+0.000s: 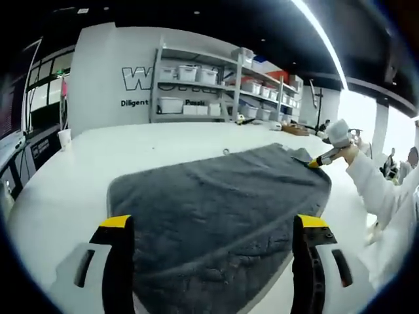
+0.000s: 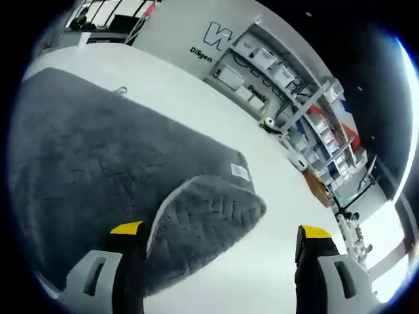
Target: Open the folded towel by lifting each exposed corner and separating the folded layers until the towel lies flat within the target outline without major curled edges
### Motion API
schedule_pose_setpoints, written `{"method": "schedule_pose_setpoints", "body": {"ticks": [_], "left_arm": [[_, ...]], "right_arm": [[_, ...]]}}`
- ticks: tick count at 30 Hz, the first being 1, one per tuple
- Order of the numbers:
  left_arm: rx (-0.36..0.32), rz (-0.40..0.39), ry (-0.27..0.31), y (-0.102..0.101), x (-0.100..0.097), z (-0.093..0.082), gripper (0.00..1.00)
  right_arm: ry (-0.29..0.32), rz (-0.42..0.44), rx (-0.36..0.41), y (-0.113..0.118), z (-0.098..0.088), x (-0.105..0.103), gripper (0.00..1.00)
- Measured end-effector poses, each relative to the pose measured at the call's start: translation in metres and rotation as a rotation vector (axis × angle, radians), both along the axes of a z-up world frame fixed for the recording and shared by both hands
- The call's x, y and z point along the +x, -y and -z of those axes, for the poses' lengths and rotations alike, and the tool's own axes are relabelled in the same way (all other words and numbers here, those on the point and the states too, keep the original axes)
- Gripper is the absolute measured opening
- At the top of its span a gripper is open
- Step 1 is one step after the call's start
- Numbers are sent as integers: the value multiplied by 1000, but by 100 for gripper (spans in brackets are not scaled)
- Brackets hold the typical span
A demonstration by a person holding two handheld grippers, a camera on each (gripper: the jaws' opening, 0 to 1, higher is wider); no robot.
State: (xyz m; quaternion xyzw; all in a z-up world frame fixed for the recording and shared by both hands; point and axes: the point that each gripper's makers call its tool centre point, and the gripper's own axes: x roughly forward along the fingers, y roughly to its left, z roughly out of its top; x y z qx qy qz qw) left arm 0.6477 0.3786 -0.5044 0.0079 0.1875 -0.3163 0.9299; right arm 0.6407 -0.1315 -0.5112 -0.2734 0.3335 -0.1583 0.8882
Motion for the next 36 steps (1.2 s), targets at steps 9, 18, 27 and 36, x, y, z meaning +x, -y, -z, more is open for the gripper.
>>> {"method": "schedule_pose_setpoints", "body": {"ticks": [9, 18, 27, 36], "left_arm": [[1, 2, -3, 1, -3, 1, 99], [-1, 9, -3, 4, -5, 1, 98], [-1, 11, -3, 4, -6, 1, 98], [-5, 9, -1, 2, -5, 0, 97]], "right_arm": [[20, 73, 21, 22, 1, -34, 94], [41, 72, 97, 27, 9, -48, 85], [11, -68, 124, 8, 22, -29, 56], [13, -209, 158, -11, 31, -17, 25]]}}
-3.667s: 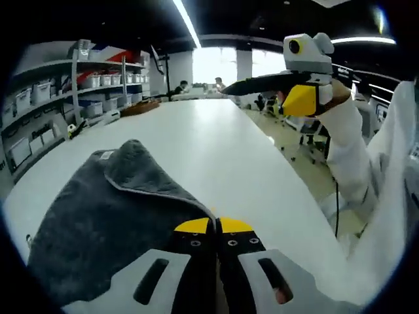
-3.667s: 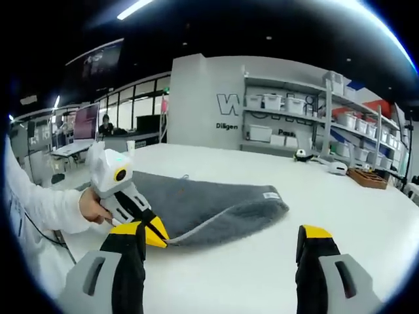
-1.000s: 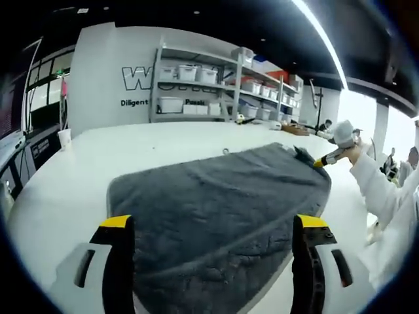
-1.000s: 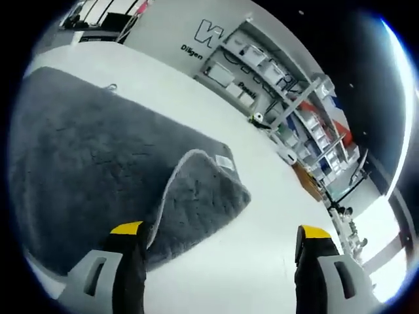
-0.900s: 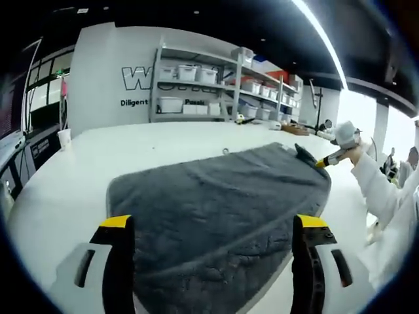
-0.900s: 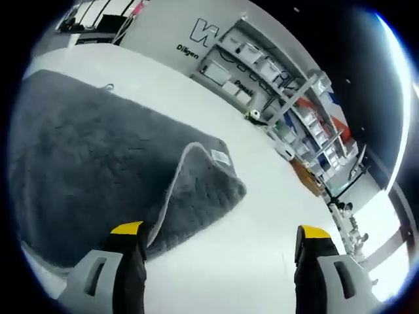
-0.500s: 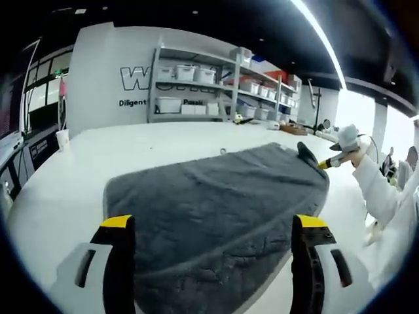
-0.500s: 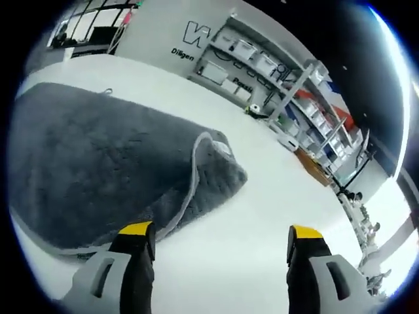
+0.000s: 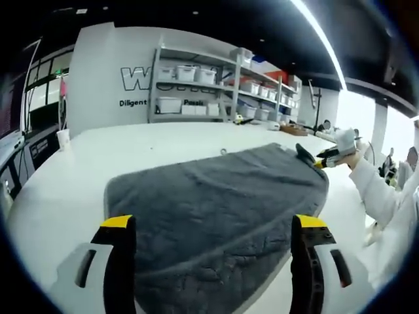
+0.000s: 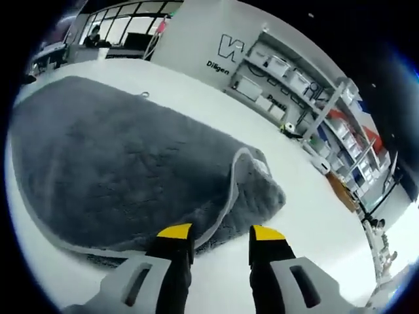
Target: Open the folded towel by lifting each exposed corner and separating the folded layers until the towel lies flat within the target outline without major curled edges
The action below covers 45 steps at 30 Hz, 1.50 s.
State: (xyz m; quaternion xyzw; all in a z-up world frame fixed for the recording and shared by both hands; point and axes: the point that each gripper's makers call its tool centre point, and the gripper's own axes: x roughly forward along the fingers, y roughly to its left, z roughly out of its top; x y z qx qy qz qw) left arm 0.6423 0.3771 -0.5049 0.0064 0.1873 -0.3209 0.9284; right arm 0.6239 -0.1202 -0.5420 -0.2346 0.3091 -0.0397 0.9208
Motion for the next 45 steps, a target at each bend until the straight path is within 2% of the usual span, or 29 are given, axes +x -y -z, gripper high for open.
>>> {"method": "schedule_pose_setpoints", "body": {"ticks": [6, 7, 8, 11, 17, 26, 34, 39, 43, 45], "left_arm": [[-4, 0, -5, 0, 1, 2, 97], [-3, 1, -5, 1, 1, 2, 97], [-3, 2, -6, 1, 1, 2, 97], [-5, 2, -4, 1, 1, 2, 97], [-6, -5, -1, -1, 1, 0, 97], [-7, -16, -3, -4, 1, 1, 97], [-5, -14, -7, -2, 0, 3, 97], [1, -11, -6, -1, -2, 2, 97], [3, -14, -3, -1, -2, 0, 97], [7, -16, -1, 0, -3, -1, 97]], "right_arm": [[16, -53, 35, -8, 2, 4, 6], [21, -62, 34, -9, 2, 5, 1], [27, -77, 16, -9, 2, 6, 0], [31, -78, -13, -8, 1, 6, 0], [60, -51, -20, -2, -4, -2, 0], [118, 50, -8, 19, -15, -45, 0], [93, 85, 21, 21, 1, -79, 0], [96, 113, 67, 25, 10, -92, 0], [95, 135, 76, 31, 14, -100, 0], [98, 147, 79, 34, 14, -104, 5]]}}
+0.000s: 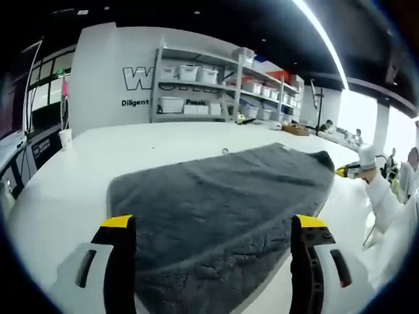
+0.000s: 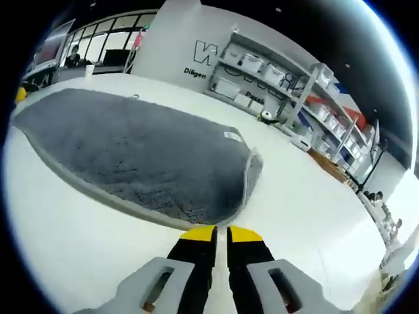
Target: Open the folded towel by lifting each exposed corner and separating the folded layers until the towel lies flat within the target outline without major curled edges
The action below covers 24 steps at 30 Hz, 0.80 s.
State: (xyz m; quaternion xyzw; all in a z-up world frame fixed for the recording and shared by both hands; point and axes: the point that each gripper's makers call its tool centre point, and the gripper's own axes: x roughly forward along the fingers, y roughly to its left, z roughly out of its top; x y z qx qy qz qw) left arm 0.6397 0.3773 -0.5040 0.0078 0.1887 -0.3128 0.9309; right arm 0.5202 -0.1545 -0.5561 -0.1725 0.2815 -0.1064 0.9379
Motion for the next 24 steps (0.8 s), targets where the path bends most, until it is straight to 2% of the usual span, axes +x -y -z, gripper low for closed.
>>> {"method": "schedule_pose_setpoints", "body": {"ticks": [2, 7, 11, 15, 18, 21, 24], "left_arm": [[3, 3, 0, 1, 0, 0, 97], [8, 2, 1, 1, -1, -1, 97], [21, -3, 1, -1, -1, -3, 97], [30, 6, -4, -2, -3, -2, 97], [34, 10, -5, -2, -4, -2, 98], [18, 31, -9, 0, -8, -2, 98], [-48, 33, -2, -2, -14, -6, 97]], "right_arm": [[14, 30, 1, 5, -4, -4, 13], [93, 58, 3, 9, -26, -10, 25], [134, 68, 32, 8, -42, -13, 46], [185, 33, 128, -6, -52, -12, 61], [214, 28, 233, -15, -55, -12, 67], [224, 22, 256, -19, -59, -13, 74], [240, 10, 278, -25, -63, -13, 80]]}}
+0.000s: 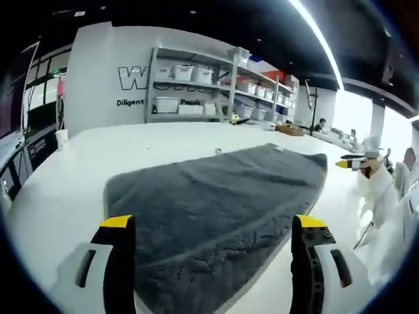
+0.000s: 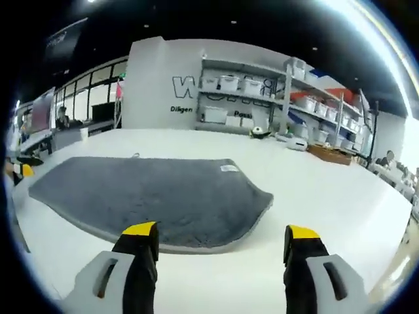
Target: Open the folded towel by lifting each exposed corner and separating the folded layers until the towel lies flat within the target outline without major curled edges
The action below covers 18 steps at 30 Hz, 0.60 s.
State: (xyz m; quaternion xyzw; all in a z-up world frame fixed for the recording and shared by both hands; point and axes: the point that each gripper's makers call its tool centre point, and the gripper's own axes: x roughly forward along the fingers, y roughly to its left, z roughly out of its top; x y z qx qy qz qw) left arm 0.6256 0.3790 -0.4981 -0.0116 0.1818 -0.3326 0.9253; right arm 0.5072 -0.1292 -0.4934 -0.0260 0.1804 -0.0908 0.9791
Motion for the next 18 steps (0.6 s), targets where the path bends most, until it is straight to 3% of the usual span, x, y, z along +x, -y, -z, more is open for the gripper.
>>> {"method": "schedule_pose_setpoints", "body": {"ticks": [3, 8, 11, 18], "left_arm": [[2, 1, -7, -6, -8, 4, 97], [-1, -46, -21, -36, -31, 11, 97], [-37, -64, -1, -42, -43, 9, 97], [-14, -93, -25, -49, -71, 19, 91]], "right_arm": [[15, -8, 24, -4, -3, 1, 86], [13, -63, 37, -16, -1, 3, 96], [14, -89, 35, -20, 3, 3, 99], [-30, -137, 47, -25, 20, -3, 99]]}}
